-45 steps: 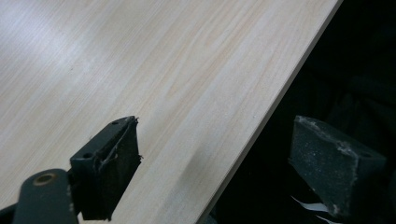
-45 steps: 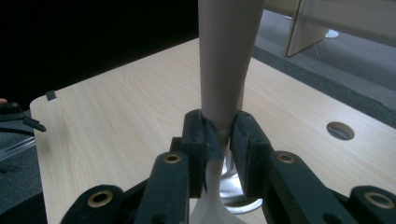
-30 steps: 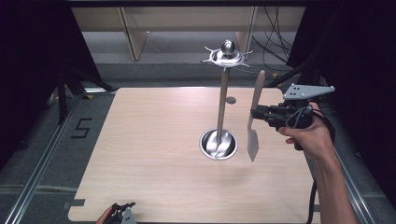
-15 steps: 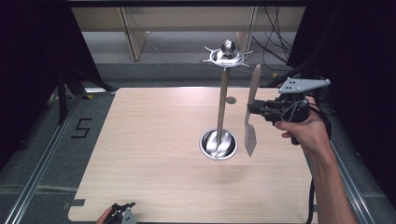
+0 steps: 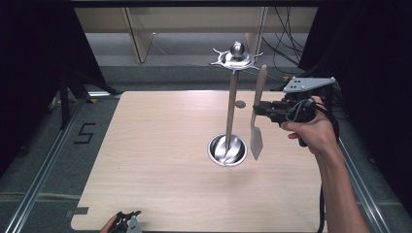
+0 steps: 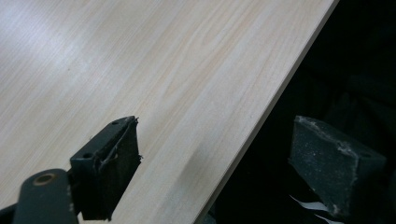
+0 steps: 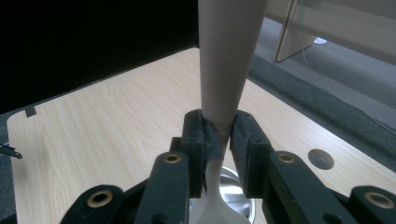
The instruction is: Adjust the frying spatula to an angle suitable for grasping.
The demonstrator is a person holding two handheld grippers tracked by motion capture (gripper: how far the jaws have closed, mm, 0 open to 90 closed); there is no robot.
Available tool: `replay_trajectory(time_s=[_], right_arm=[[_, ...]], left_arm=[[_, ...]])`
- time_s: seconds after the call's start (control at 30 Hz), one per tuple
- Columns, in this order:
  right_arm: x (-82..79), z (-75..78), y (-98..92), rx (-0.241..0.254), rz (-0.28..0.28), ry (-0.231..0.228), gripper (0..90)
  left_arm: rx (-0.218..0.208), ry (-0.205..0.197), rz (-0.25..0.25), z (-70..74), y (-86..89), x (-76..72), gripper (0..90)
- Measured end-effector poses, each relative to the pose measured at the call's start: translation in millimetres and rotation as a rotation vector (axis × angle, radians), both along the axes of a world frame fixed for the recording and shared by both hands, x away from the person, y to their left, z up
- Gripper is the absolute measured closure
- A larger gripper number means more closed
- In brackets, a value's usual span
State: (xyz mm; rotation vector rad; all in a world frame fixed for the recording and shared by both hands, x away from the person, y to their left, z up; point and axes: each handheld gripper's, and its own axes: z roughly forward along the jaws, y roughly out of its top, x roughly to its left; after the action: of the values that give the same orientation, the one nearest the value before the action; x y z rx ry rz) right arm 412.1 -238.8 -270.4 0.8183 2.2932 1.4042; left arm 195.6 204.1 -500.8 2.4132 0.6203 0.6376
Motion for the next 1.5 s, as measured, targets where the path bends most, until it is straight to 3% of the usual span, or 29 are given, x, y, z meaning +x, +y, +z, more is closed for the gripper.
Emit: replay_trajectory(time_s=[0.03, 0.07, 0.23, 0.3, 0.4, 0.43, 0.47, 0.53, 0.67, 0.77, 0.9, 1.4, 1.47, 1.5], right_arm=[[1.6, 0.0, -0.2, -0.008, 0.001, -0.012, 76.5], [1.7, 1.1, -0.9, -0.021, 0.012, 0.013, 76.5], [3.5, 0.9, 2.4, -0.025, 0.01, 0.019, 76.5], [4.9, 0.4, 4.6, -0.03, 0.007, -0.004, 76.5], [6.9, 0.1, 7.2, -0.026, 0.008, -0.003, 76.5], [6.7, 0.3, 8.2, -0.025, 0.003, 0.017, 76.5], [8.7, 0.0, 8.3, -0.033, 0.007, 0.001, 76.5], [8.4, -0.5, 10.3, -0.027, 0.005, 0.019, 76.5], [13.0, 0.5, 11.5, -0.042, 0.033, 0.017, 76.5], [12.9, 0.6, 12.9, -0.037, 0.032, 0.034, 76.4], [15.9, 0.1, 15.5, -0.029, 0.031, 0.018, 76.3], [18.4, 0.1, 12.3, -0.039, 0.07, 0.029, 75.9], [18.2, -0.7, 9.1, -0.042, 0.06, 0.018, 75.5], [17.0, -0.7, 9.0, -0.034, 0.057, 0.035, 75.4]], left_arm=[[-0.001, 0.0, -0.001, 0.2, 0.1, -0.1, 15.2], [-0.001, 0.0, -0.001, 0.2, 0.1, -0.1, 15.2], [0.001, 0.002, -0.001, -0.3, 0.0, -0.1, 15.2], [-0.001, 0.001, -0.002, 0.0, -0.2, -0.3, 15.2], [-0.001, 0.0, -0.001, 0.1, -0.1, -0.3, 15.2], [-0.003, 0.002, -0.001, 0.0, -0.1, -0.4, 15.2], [-0.003, 0.002, -0.001, 0.0, -0.1, -0.4, 15.2], [-0.001, 0.001, -0.001, 0.1, 0.0, -0.3, 15.2], [-0.001, 0.0, -0.002, 0.2, -0.2, -0.5, 15.2], [-0.008, 0.014, -0.011, -0.4, -0.5, -0.1, 15.2], [-0.006, 0.007, -0.01, -1.0, -1.2, 0.0, 15.2], [0.005, -0.005, 0.0, -0.9, -1.3, -0.5, 15.2], [-0.007, 0.013, -0.015, -1.5, -1.7, -0.2, 15.2], [-0.001, 0.003, -0.004, -1.1, -1.6, -0.8, 15.2]])
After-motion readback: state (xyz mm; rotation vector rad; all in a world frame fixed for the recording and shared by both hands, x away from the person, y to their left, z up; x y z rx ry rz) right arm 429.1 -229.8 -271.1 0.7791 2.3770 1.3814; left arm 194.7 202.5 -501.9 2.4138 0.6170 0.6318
